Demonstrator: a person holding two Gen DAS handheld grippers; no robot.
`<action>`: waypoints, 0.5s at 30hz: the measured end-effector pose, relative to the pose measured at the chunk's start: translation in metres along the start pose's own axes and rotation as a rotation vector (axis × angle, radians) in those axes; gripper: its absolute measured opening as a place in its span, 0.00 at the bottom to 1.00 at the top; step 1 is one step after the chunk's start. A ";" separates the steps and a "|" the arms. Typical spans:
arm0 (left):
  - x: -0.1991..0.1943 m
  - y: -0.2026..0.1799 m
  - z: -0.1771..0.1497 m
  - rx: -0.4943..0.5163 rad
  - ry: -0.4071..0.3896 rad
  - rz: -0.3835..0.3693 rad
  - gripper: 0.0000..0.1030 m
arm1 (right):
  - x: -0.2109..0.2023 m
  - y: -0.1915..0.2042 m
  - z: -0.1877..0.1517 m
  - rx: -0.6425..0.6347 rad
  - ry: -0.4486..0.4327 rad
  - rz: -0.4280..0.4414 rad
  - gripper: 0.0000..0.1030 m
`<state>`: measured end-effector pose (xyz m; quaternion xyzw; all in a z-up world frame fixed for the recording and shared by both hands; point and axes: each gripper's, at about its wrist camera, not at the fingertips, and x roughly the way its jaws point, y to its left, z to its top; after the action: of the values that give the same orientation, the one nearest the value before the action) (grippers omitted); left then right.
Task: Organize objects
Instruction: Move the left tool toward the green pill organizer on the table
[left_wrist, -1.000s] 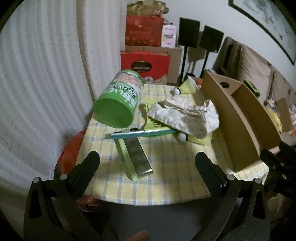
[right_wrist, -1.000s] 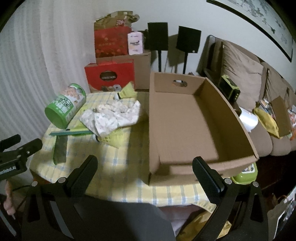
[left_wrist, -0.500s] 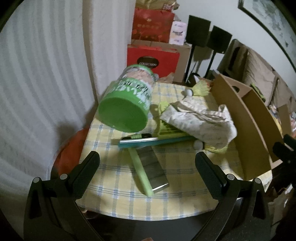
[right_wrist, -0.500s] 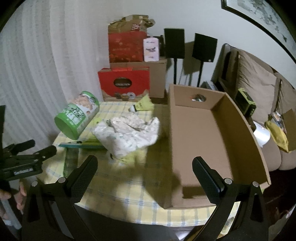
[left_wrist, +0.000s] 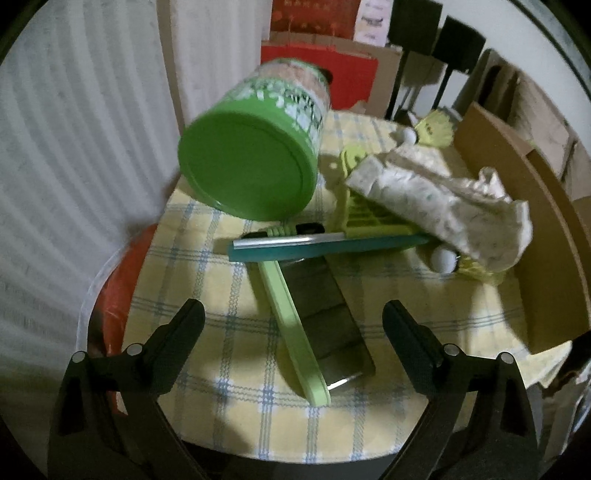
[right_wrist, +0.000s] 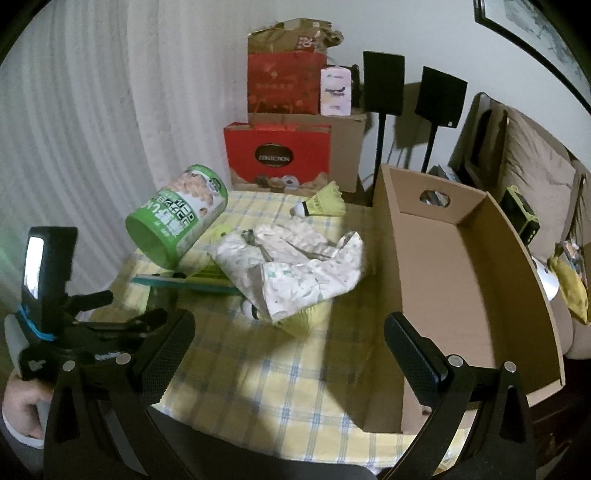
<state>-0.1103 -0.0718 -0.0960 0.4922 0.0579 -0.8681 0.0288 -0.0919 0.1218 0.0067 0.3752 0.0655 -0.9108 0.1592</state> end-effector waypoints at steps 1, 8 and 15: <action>0.005 -0.002 0.000 0.004 0.009 0.008 0.93 | 0.003 -0.001 0.001 0.004 0.006 0.004 0.99; 0.026 -0.008 -0.005 0.011 0.054 0.027 0.75 | 0.026 0.000 0.008 -0.004 0.037 -0.005 0.86; 0.022 -0.007 -0.009 0.015 0.041 0.002 0.57 | 0.060 0.004 0.012 0.003 0.109 0.008 0.65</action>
<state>-0.1146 -0.0633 -0.1192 0.5101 0.0515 -0.8582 0.0247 -0.1382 0.1008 -0.0274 0.4248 0.0714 -0.8884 0.1585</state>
